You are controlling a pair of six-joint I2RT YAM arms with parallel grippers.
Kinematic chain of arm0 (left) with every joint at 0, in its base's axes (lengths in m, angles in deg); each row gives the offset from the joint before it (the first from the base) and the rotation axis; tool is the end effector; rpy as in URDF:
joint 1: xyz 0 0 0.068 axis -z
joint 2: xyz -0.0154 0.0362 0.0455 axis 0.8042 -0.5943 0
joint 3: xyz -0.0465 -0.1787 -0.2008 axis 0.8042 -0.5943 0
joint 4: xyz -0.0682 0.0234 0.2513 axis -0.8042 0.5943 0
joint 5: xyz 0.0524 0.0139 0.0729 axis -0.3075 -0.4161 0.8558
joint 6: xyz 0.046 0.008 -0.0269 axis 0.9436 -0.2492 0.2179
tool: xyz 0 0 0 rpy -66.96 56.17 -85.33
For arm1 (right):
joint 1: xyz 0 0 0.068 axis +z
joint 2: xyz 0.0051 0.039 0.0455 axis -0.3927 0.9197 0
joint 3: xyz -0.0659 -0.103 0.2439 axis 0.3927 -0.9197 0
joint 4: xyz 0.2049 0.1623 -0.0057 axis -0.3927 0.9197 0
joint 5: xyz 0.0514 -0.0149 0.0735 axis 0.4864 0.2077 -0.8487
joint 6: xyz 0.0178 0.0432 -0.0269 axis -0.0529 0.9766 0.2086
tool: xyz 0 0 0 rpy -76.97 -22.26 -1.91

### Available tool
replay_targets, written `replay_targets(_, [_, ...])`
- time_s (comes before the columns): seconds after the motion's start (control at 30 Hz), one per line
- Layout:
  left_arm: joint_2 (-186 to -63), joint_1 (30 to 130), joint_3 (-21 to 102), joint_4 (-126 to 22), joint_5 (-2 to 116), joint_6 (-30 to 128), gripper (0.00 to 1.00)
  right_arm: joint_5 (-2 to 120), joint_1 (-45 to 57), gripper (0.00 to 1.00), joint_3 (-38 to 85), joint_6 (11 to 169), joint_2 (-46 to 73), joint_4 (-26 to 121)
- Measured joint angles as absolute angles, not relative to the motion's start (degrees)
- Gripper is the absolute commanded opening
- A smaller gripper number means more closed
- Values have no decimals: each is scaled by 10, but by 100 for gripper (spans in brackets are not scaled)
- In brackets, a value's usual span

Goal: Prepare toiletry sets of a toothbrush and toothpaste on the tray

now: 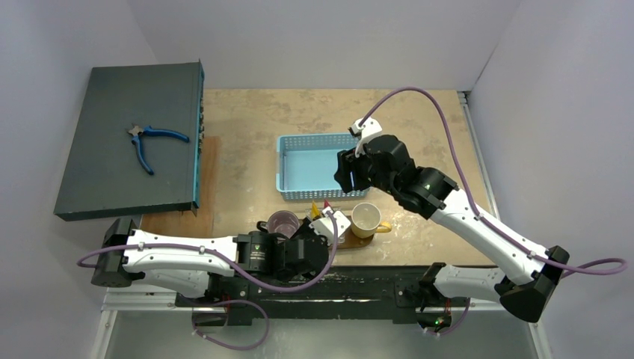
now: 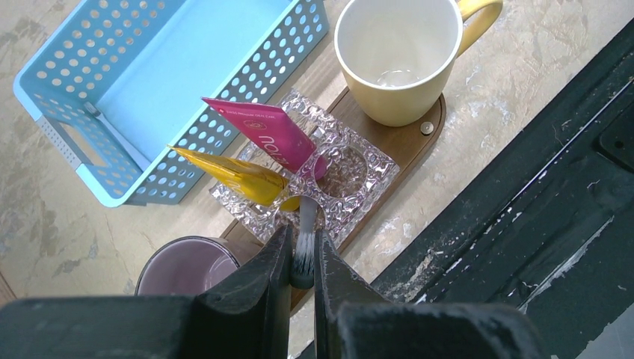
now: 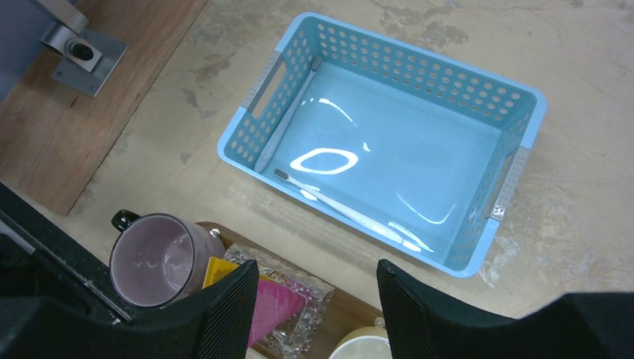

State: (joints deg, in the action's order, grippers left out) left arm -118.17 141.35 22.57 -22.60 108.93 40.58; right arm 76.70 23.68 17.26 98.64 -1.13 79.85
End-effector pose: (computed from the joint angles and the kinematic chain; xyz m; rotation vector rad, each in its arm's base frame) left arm 0.0341 -0.2491 0.2900 0.8405 1.9054 -0.2523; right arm 0.1758 0.1781 0.3757 -0.4639 2.0626 0.4809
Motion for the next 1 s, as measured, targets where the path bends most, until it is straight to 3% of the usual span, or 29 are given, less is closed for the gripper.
replay_targets(0.3, [-1182, 1413, 221, -232, 1094, 404, 0, 767, 237, 62, 164, 987, -11, 795])
replay_targets(0.5, [-1184, 1413, 221, -228, 1095, 399, 26, 767, 237, 63, 163, 987, -11, 795])
replay_targets(1.0, [-1192, 1414, 237, -202, 1065, 400, 47, 767, 237, 64, 162, 986, -11, 794])
